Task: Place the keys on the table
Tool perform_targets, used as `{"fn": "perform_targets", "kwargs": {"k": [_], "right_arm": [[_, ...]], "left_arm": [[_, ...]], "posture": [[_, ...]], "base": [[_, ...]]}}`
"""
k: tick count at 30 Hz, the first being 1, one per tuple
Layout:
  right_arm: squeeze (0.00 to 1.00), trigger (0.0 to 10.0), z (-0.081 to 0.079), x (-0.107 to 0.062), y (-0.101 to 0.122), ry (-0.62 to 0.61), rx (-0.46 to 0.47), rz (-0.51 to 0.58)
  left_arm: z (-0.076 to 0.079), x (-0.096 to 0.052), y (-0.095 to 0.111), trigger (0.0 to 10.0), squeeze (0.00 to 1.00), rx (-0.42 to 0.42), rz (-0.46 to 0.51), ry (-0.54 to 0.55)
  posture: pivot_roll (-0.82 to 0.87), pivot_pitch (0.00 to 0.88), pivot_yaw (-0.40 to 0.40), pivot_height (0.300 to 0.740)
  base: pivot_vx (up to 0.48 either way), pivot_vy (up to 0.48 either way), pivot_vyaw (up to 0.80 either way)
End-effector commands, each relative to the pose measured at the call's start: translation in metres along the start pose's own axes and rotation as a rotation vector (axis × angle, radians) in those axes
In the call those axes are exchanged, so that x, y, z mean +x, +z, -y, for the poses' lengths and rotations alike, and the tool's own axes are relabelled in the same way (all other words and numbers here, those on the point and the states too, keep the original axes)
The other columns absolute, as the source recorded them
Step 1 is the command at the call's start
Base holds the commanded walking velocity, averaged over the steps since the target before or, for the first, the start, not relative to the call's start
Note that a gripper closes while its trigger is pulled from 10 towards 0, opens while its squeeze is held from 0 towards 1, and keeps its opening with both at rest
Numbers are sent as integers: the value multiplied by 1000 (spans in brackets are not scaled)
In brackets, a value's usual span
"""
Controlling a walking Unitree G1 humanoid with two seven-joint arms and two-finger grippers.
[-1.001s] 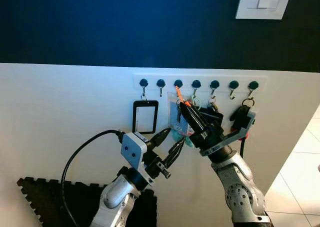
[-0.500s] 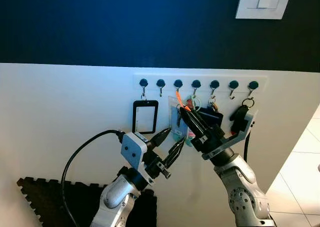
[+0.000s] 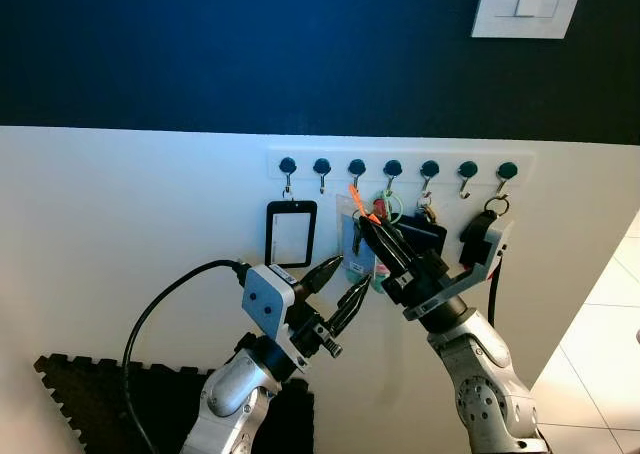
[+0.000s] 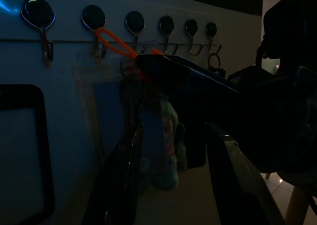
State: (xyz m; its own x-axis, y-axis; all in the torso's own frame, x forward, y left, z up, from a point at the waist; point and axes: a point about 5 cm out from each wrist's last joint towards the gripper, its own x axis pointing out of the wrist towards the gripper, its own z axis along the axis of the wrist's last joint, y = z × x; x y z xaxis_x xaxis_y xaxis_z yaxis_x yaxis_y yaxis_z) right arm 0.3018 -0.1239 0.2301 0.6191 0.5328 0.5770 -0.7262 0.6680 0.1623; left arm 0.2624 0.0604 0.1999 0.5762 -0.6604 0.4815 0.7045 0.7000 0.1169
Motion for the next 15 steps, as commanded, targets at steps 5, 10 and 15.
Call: {"fn": "perform_targets", "kwargs": {"k": [5, 10, 15], "right_arm": [[0, 10000, -2, 5, 8, 16, -17, 32], [0, 10000, -3, 7, 12, 18, -23, 46], [0, 10000, -3, 6, 15, 13, -34, 53]], "left_arm": [[-1, -2, -2, 10000, 0, 15, -28, -13], [-1, -3, -2, 10000, 0, 15, -29, -13], [-1, -3, -2, 10000, 0, 16, -29, -13]], "posture": [[11, 45, -3, 740], [12, 45, -2, 740], [13, 44, -4, 740]], "base": [[0, 0, 0], [0, 0, 0], [0, 0, 0]]}}
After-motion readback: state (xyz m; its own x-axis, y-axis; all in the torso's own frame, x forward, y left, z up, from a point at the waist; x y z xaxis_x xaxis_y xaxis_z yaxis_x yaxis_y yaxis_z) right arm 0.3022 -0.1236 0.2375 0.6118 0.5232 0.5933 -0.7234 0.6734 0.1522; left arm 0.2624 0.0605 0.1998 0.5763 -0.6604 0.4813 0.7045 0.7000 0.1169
